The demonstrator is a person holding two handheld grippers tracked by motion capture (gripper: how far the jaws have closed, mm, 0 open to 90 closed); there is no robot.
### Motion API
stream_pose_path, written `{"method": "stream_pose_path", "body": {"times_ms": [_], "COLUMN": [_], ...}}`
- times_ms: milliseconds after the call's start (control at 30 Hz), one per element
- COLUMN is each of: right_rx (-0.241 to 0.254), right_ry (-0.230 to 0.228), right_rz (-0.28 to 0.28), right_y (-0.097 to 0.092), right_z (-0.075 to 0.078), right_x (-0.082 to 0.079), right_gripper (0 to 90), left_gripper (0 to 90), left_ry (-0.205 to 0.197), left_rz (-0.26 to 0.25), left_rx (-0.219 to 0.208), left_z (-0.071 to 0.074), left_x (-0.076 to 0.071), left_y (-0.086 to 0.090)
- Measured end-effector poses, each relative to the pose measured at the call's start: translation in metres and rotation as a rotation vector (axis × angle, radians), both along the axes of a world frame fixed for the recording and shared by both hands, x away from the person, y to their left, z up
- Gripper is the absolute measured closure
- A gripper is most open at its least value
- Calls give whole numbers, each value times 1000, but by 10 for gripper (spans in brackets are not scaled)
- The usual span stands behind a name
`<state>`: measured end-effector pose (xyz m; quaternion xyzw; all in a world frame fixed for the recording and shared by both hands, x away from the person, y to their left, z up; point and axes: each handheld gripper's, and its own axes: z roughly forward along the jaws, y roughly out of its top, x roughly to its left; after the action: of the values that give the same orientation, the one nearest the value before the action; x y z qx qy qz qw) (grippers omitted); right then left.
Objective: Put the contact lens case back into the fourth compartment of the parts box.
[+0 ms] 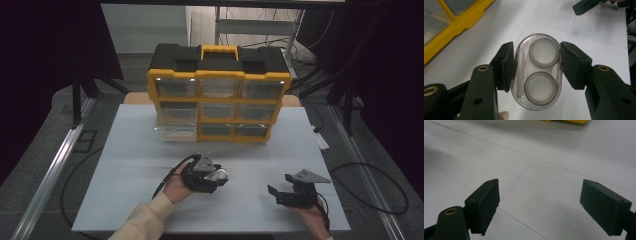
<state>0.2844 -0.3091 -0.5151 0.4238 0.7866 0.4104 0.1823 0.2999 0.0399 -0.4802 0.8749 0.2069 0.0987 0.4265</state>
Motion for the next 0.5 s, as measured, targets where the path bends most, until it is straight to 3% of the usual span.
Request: {"method": "stream_pose_path", "body": {"times_ms": [500], "right_rx": [-5], "right_ry": [5], "right_rz": [2], "right_y": [0], "right_z": [-1], "right_x": [0], "right_gripper": [169], "left_gripper": [469], "left_ry": [-22], "left_rz": [36], "left_rx": [-39], "left_z": [5], "left_x": [-1], "left_y": [12]}}
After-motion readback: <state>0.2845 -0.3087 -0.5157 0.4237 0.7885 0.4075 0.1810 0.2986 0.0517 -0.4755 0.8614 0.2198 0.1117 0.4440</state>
